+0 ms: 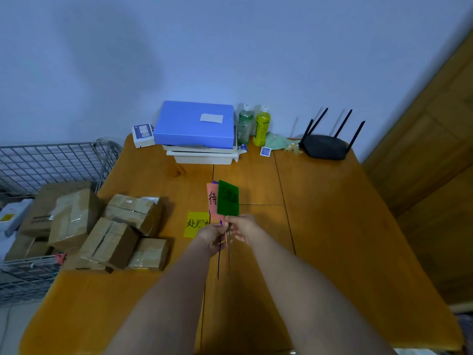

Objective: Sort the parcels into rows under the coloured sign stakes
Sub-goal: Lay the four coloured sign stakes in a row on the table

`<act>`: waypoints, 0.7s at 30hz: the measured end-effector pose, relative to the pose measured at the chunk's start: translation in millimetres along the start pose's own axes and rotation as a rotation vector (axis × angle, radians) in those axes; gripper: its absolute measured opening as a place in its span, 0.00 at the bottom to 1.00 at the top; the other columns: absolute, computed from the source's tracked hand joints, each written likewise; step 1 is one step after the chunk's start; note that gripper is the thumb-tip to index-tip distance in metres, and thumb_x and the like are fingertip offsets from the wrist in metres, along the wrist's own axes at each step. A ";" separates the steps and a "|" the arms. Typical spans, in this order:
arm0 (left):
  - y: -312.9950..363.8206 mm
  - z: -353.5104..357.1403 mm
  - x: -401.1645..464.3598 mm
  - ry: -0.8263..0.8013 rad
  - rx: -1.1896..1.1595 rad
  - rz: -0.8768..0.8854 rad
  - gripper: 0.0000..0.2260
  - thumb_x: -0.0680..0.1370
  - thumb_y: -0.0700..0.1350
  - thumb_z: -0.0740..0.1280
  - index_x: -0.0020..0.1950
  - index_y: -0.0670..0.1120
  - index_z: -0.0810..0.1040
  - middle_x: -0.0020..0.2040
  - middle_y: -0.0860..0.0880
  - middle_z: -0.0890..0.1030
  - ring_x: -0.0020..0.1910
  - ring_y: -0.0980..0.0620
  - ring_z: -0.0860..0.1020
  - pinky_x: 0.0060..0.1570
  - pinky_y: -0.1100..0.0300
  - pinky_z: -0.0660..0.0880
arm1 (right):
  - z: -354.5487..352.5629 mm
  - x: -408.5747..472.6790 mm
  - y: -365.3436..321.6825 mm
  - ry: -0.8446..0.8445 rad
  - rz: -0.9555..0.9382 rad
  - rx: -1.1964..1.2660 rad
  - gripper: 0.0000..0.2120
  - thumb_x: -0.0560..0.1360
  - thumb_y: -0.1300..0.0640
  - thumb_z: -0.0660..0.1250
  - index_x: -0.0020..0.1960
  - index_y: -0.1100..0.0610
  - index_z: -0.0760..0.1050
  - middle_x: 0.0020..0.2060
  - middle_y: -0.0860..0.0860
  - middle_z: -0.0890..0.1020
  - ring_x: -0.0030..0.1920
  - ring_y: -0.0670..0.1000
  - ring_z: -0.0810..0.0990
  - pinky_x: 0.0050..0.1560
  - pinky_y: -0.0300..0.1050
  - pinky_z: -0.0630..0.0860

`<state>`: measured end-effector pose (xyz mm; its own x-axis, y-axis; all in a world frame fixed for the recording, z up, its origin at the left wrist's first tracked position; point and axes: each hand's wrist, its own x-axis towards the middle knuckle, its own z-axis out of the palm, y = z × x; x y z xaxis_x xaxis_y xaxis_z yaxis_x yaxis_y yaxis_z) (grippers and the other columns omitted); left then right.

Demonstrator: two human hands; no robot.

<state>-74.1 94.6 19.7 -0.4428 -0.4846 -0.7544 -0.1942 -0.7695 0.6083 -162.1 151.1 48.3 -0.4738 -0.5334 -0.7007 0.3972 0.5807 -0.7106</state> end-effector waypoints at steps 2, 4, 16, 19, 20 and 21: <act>-4.6 13.2 0.0 0.010 -0.023 -0.005 0.03 0.77 0.39 0.66 0.47 0.44 0.72 0.30 0.49 0.82 0.33 0.53 0.77 0.26 0.60 0.77 | -13.0 5.8 1.9 0.013 0.004 0.011 0.10 0.75 0.59 0.67 0.36 0.55 0.71 0.34 0.50 0.76 0.38 0.49 0.75 0.45 0.45 0.71; -10.3 26.8 0.1 0.044 -0.056 0.005 0.02 0.78 0.39 0.65 0.48 0.43 0.72 0.27 0.49 0.81 0.30 0.53 0.78 0.26 0.59 0.77 | -25.7 10.6 3.2 0.029 -0.011 0.036 0.06 0.75 0.59 0.67 0.40 0.58 0.73 0.35 0.51 0.77 0.38 0.50 0.76 0.41 0.44 0.73; -40.9 21.4 -3.4 0.501 -0.259 0.008 0.15 0.79 0.45 0.63 0.33 0.44 0.71 0.27 0.48 0.71 0.24 0.55 0.67 0.22 0.67 0.65 | -81.0 53.3 56.9 0.201 0.168 -0.101 0.10 0.80 0.64 0.52 0.41 0.60 0.68 0.32 0.52 0.70 0.30 0.48 0.66 0.31 0.38 0.64; -46.2 13.5 -7.5 0.524 -0.238 0.000 0.14 0.79 0.46 0.64 0.34 0.44 0.71 0.30 0.49 0.69 0.26 0.55 0.64 0.24 0.66 0.62 | -70.4 59.9 60.7 0.182 0.182 -0.017 0.10 0.81 0.60 0.51 0.50 0.62 0.70 0.37 0.53 0.72 0.31 0.46 0.67 0.31 0.36 0.65; -45.7 10.2 -7.7 0.511 -0.230 -0.012 0.14 0.79 0.46 0.63 0.34 0.45 0.71 0.30 0.49 0.69 0.26 0.55 0.64 0.22 0.67 0.61 | -67.6 62.3 61.1 0.188 0.194 -0.008 0.10 0.81 0.59 0.51 0.52 0.62 0.69 0.36 0.53 0.73 0.30 0.46 0.69 0.31 0.36 0.66; -44.8 6.3 -6.3 0.492 -0.222 -0.017 0.14 0.80 0.45 0.62 0.35 0.45 0.71 0.30 0.49 0.69 0.27 0.55 0.64 0.19 0.68 0.60 | -64.6 62.9 60.8 0.195 0.209 -0.005 0.09 0.81 0.59 0.51 0.51 0.61 0.69 0.34 0.53 0.73 0.30 0.47 0.70 0.30 0.37 0.66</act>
<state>-68.2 134.7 -1.3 0.0319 -0.5680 -0.8224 0.0153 -0.8225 0.5686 -218.6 192.6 -34.9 -0.5244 -0.2736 -0.8063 0.4989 0.6687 -0.5513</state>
